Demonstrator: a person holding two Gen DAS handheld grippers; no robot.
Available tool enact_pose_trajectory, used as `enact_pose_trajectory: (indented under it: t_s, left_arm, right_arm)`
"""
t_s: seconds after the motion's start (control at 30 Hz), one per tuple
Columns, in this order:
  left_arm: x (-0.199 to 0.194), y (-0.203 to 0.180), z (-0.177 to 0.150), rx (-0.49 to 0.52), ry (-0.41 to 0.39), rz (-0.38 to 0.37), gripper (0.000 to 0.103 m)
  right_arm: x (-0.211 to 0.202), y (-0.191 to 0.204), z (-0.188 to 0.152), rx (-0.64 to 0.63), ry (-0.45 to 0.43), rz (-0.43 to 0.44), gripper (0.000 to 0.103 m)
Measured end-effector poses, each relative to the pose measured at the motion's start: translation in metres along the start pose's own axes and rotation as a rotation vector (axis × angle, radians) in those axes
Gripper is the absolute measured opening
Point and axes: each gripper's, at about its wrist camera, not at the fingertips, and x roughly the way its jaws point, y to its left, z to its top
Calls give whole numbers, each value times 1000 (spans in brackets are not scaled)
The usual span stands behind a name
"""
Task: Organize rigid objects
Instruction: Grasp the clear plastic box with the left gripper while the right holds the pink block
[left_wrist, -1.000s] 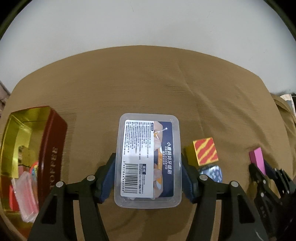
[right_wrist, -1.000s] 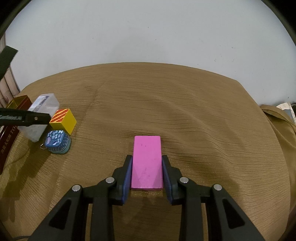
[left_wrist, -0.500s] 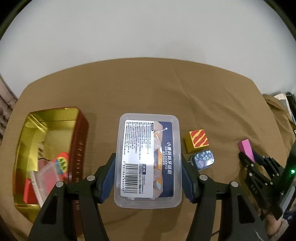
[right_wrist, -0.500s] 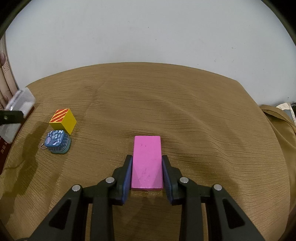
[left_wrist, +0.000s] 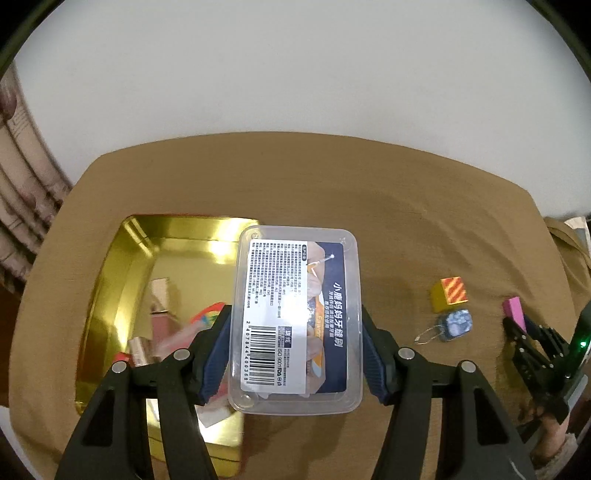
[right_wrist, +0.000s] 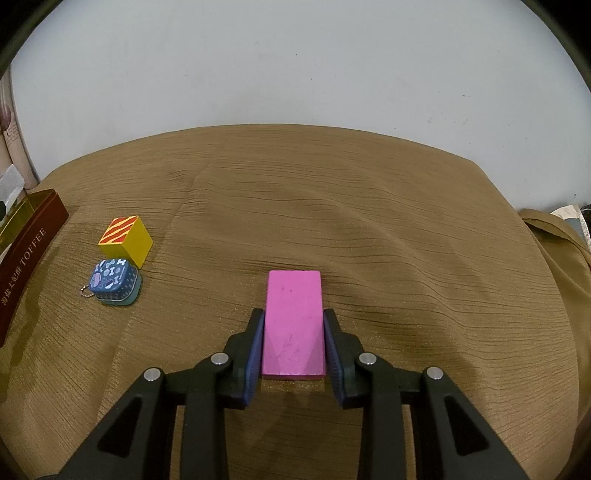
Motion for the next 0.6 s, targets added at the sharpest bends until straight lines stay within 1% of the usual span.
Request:
enact_pose_trajectory:
  t_s: [0.27, 0.6]
  left_arm:
    - [3, 47, -4, -57, 13, 55, 58]
    - [22, 80, -11, -107, 42, 103, 58]
  right_arm:
    - [0, 0, 0, 0, 0, 0, 32]
    - [0, 0, 1, 0, 0, -1, 32]
